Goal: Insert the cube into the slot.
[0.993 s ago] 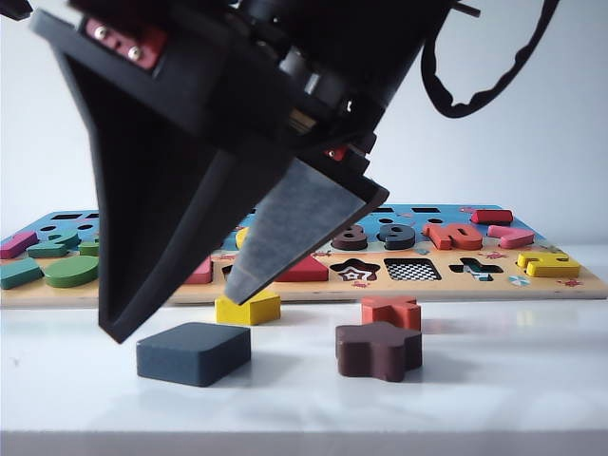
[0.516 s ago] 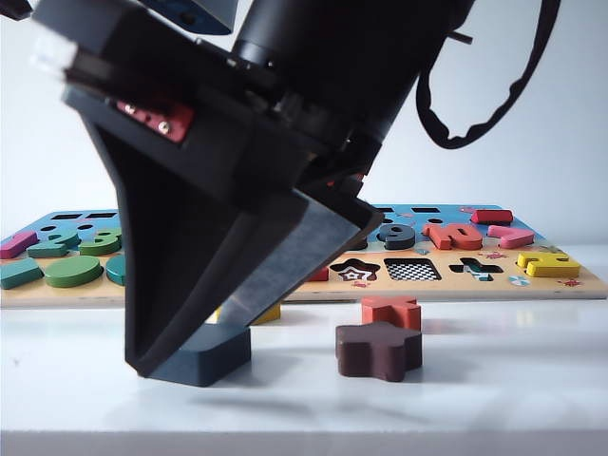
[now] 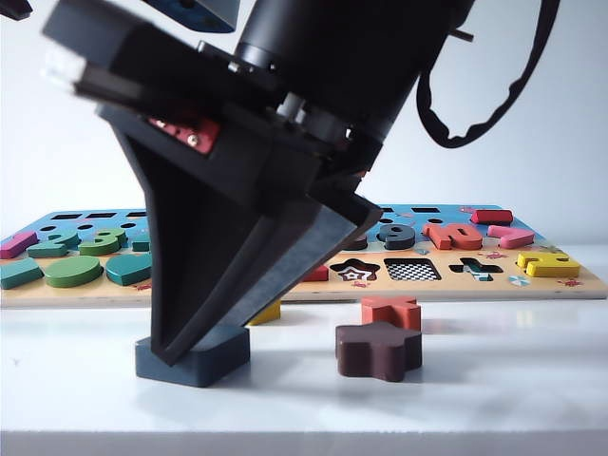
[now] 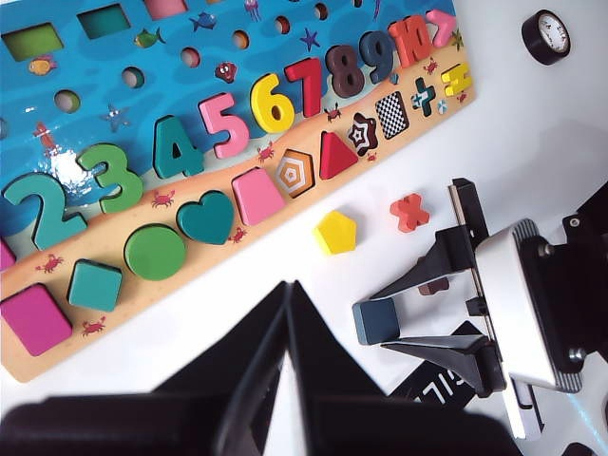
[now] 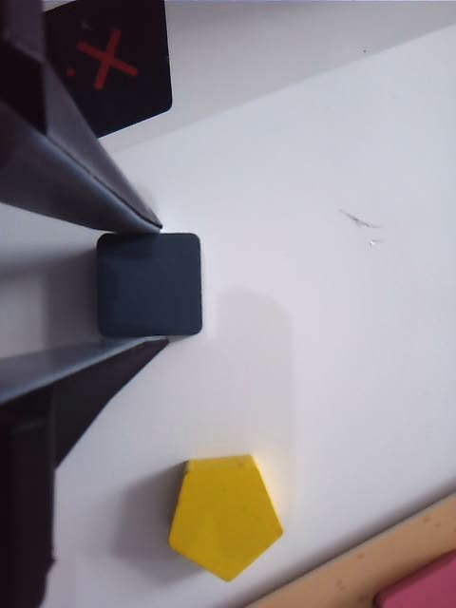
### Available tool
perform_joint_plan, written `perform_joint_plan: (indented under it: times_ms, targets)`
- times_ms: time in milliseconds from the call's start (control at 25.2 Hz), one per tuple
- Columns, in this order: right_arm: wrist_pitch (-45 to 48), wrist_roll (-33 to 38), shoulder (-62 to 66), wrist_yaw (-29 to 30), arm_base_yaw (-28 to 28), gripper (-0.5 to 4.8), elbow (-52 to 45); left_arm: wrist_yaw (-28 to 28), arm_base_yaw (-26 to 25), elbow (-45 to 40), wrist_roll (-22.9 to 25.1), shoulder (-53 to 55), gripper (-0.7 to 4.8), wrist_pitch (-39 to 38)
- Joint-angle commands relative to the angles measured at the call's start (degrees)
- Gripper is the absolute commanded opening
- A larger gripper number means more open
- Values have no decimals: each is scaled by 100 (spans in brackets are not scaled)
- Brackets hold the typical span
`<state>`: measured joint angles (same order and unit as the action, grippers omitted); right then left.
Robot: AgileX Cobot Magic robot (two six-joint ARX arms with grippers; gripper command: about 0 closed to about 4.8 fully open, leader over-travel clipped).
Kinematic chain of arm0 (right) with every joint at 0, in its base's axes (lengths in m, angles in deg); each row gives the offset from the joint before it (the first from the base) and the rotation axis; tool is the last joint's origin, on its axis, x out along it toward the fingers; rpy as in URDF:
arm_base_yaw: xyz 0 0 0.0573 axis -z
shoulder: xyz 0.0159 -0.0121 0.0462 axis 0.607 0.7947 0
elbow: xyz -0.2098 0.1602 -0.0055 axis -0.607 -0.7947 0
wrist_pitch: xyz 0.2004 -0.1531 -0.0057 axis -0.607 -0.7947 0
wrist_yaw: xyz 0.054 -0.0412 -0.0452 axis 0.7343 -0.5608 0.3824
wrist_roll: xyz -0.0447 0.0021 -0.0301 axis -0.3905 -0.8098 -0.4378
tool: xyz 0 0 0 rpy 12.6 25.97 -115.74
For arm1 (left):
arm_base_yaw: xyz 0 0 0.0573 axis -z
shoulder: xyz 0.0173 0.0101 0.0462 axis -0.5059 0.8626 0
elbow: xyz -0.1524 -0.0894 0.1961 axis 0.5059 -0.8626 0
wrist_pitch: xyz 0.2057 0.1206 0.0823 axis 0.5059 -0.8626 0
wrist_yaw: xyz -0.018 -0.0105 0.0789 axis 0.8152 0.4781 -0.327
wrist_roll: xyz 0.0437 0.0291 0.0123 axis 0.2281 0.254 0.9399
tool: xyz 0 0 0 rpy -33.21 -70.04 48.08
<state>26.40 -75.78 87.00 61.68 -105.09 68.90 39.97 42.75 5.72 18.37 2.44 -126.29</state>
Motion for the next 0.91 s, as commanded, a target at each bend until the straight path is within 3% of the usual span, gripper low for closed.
perform_joint_plan:
  times_ms: [40, 636, 914]
  targets:
    - [74, -22, -9, -24, -13, 181, 22, 26, -4, 42, 24, 2, 17, 81]
    - [74, -22, -11, -24, -13, 169, 24, 26, -4, 42, 24, 2, 17, 81]
    - [76, -22, -17, -26, -13, 121, 24, 26, -4, 42, 24, 2, 17, 81]
